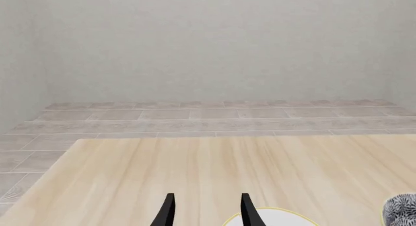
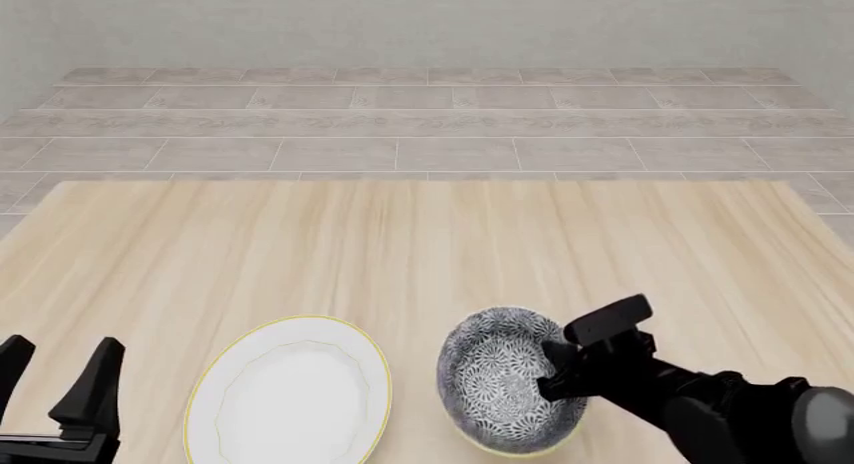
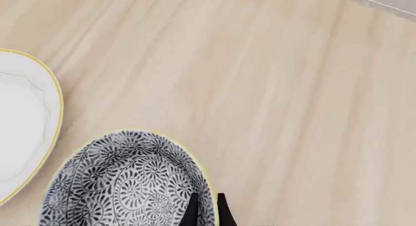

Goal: Put the bowl on the plate.

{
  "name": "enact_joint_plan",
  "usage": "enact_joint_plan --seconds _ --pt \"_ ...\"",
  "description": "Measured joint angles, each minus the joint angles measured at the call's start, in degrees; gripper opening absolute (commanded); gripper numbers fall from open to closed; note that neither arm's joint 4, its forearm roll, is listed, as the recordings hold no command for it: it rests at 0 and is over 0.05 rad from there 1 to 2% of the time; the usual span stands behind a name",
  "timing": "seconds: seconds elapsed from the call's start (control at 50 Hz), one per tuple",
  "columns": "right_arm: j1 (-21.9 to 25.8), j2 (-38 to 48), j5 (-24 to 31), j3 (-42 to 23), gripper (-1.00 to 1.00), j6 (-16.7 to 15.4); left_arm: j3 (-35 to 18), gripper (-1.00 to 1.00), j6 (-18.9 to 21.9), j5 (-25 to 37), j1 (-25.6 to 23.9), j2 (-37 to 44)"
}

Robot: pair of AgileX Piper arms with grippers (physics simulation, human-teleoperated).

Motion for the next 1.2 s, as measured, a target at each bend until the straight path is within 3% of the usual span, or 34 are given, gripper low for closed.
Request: enact_joint_plan --seconds 0.68,1.2 --pt "1.7 -14.0 16.0 -8.0 -1.0 5.3 -0.2 1.0 0.0 -2.0 0.1 1.8" --pt "8.1 -10.1 23.3 -18.6 -1.0 11.2 -0.4 1.0 -0.1 -2.6 0.0 2.3"
